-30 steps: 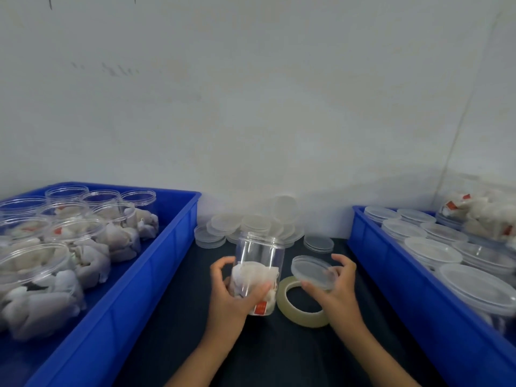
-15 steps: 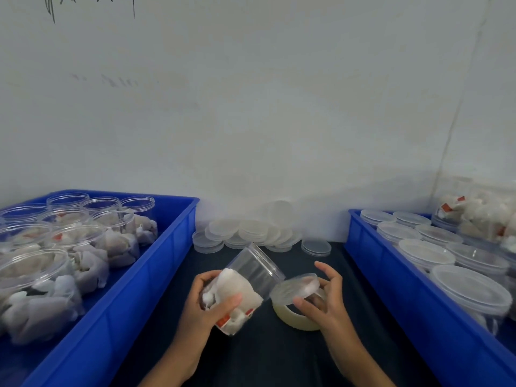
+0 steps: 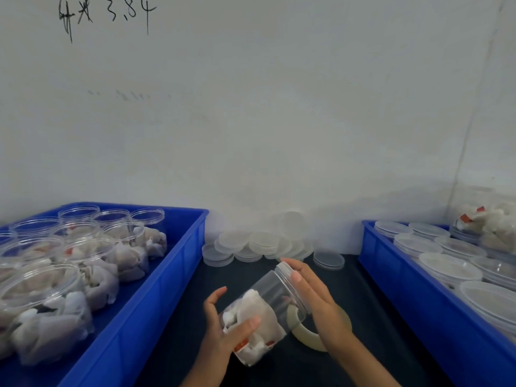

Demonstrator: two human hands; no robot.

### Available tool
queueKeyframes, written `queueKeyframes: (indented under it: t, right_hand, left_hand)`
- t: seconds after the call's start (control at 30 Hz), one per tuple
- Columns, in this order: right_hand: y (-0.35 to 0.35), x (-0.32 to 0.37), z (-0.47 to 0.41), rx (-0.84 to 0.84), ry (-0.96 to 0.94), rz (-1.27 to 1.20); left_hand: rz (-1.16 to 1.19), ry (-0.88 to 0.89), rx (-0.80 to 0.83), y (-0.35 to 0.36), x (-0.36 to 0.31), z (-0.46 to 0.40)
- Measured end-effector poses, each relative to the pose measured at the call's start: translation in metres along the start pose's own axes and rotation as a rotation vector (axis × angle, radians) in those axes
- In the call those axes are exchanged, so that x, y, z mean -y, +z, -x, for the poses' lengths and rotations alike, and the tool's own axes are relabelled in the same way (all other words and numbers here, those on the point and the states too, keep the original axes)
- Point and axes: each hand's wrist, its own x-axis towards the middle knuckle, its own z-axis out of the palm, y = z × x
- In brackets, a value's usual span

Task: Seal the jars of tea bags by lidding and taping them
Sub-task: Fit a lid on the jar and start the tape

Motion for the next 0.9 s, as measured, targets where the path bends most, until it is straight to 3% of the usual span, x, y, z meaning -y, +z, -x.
queueKeyframes:
  t: [0.13,0.37,0.57,0.67,0.9]
  right_hand:
    - [0.012,-0.006,-0.001,-0.05,-0.031,0.01]
    - [0.029,-0.019,0.005,-0.209,-0.078,-0.015]
    - [0.03,-0.014,0.0,-0.254,-0.079,-0.034]
    - [0.02,-0.009,0.001,-0.208,-0.117,-0.005]
    - [0.015,-0.003,0.015,-0.117,-0.387,0.125]
  left_hand:
    - [0.065,0.005,-0.049,-0.002,0.005,-0.006]
    - [0.184,0.051,-0.276,0.011,0.009,-0.01]
    - [-0.063,0.236,-0.233,0.027,-0.009,-0.008]
    - [-0.038,0.122,-0.143,0.026,-0.006,-0.006]
    - [0.401,-0.328,-0.089,0.022,-0.023,-0.001]
